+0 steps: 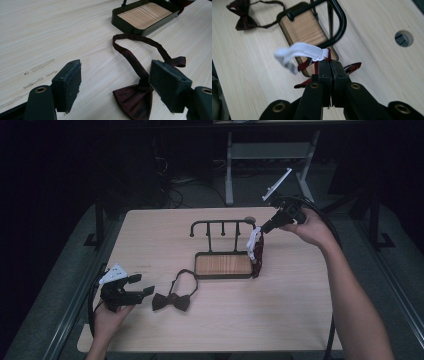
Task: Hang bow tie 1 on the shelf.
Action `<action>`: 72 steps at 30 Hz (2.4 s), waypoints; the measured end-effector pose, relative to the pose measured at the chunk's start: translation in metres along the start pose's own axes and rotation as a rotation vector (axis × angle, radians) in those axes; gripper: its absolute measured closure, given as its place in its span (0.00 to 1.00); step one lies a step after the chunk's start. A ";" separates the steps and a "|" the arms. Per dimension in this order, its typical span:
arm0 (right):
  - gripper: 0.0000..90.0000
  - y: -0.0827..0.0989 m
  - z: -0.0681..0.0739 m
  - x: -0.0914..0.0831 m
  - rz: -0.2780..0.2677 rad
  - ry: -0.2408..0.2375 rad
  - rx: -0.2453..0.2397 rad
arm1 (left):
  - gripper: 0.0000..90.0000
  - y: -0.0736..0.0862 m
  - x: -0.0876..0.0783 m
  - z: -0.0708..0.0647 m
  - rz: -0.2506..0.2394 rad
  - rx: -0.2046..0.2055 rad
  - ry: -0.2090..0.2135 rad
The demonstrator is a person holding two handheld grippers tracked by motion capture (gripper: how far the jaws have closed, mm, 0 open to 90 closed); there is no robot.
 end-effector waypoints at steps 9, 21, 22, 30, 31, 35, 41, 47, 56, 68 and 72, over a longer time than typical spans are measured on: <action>0.97 -0.003 -0.010 0.006 0.043 0.055 0.070 | 0.28 0.000 0.001 -0.001 0.001 0.001 0.004; 0.93 0.021 -0.015 0.026 0.065 -0.014 0.098 | 0.28 -0.001 0.000 -0.001 0.005 0.008 0.005; 0.91 0.022 -0.015 0.027 0.060 -0.016 0.090 | 0.28 -0.001 0.001 -0.001 0.005 0.008 0.006; 0.86 0.027 -0.007 0.020 0.018 -0.046 0.064 | 0.29 -0.001 0.001 -0.002 0.010 0.005 0.008; 0.85 0.029 -0.005 0.019 0.014 -0.051 0.059 | 0.29 -0.001 0.001 -0.002 0.013 0.007 0.008; 0.82 0.035 0.001 0.016 -0.005 -0.070 0.046 | 0.29 -0.001 0.003 -0.002 0.024 0.008 0.011; 0.78 0.045 0.009 0.015 -0.026 -0.098 0.023 | 0.29 -0.002 0.004 -0.004 0.041 0.015 0.016; 0.76 0.055 0.018 0.015 -0.042 -0.117 0.002 | 0.29 -0.002 0.006 -0.004 0.051 0.017 0.023; 0.71 0.066 0.028 0.012 -0.061 -0.133 -0.019 | 0.29 -0.003 0.008 -0.006 0.061 0.022 0.034; 0.65 0.091 0.048 0.013 -0.071 -0.135 -0.058 | 0.33 -0.004 0.012 -0.008 0.079 0.031 0.051; 0.64 0.101 0.053 0.015 -0.080 -0.136 -0.057 | 0.33 -0.004 0.013 -0.009 0.086 0.029 0.055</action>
Point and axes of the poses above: each handheld gripper's, and its own axes: x roughly forward along the jaws, y roughly out of its underside, z roughly to its left, the point moved 3 cm from there along x, roughly forward along the jaws, and after that the axes turned 13 degrees about y, right-handed, at the moved point
